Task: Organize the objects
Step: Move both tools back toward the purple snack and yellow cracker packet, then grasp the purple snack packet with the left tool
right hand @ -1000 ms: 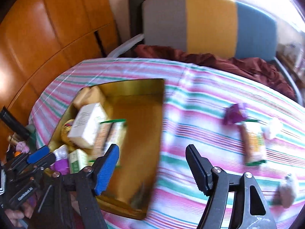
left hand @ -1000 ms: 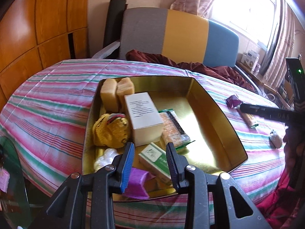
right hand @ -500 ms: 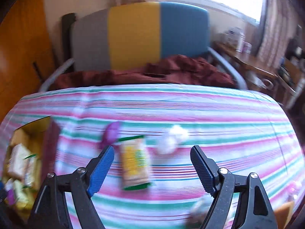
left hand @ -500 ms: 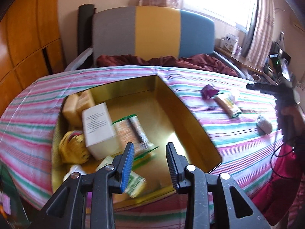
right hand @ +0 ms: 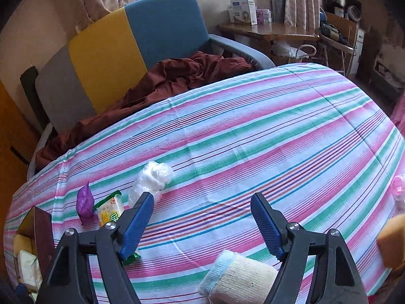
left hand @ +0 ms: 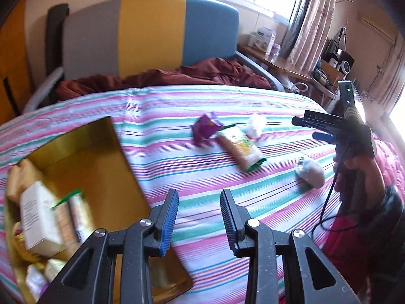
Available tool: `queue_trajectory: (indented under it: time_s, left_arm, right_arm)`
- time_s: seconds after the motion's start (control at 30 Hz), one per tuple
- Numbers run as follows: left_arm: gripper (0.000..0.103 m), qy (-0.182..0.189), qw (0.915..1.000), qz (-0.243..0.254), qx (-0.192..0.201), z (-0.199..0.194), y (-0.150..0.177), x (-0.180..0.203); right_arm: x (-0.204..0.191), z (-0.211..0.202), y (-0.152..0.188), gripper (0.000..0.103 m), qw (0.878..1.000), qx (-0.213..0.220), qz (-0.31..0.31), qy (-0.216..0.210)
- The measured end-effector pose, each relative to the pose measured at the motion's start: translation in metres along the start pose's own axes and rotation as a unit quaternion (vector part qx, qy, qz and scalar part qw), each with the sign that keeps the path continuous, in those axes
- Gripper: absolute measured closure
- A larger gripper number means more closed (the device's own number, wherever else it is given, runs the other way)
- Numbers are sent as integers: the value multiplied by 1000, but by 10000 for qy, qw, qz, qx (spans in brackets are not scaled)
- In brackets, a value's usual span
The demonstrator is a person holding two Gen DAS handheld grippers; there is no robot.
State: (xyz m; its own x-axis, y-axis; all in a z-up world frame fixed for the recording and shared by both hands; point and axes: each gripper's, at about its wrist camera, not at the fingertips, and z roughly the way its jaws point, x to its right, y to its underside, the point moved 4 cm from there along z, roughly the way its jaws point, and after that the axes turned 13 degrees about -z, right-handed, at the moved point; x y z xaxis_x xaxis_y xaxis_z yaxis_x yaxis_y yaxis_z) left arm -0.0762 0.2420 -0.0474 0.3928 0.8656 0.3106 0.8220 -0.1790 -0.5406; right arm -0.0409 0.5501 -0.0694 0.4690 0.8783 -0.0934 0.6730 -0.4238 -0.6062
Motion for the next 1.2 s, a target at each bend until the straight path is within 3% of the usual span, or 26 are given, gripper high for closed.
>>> queue_trajectory:
  time_s: [0.17,0.33,0.43,0.57,0.7,0.83,0.93,1.0,1.07,1.13,1.2]
  left_arm:
    - [60,353,9981,-357,-349,27,-23,13]
    - [53,778,9877,-1175,-679,60,-54,7]
    - [52,814,9797,-1633,-832,86,-71,0]
    - [47,827,9757,-1796,-945,118,-87,1]
    - [41,878,9636,-2234,-1178,149,-98,-5]
    - [29,611,9718,-2007,-1077,169,-109,-3]
    - [28,500,9708,-1887,-1395,187,-102,5]
    - [28,362,9791,-1612,-1189,188,-101,12]
    - [33,220,9848,-1350,-1069,190,-98,17]
    - [52,-172,9910,-993,-885,189,-95,20]
    - [55,-233,9942,-670,-815,185,-89,22]
  right_arm:
    - [2,1,3,20,9997,-66,189,-157]
    - [-8,-1,2,19,9997,-58,8,-254]
    - [-13,-1,2,19,9994,-83,-80,-324]
    - [-17,1,3,18,9991,-142,-137,-379]
    - [-19,4,4,18,9986,-206,-165,-451]
    - [-21,6,4,18,9981,-263,-166,-530]
    - [-21,8,4,18,9978,-309,-180,-554]
    - [-22,9,4,18,9978,-316,-181,-549]
    - [-22,9,4,18,9979,-323,-204,-520]
    - [-21,10,4,18,9980,-334,-218,-494]
    - [-22,12,4,18,9979,-348,-246,-479]
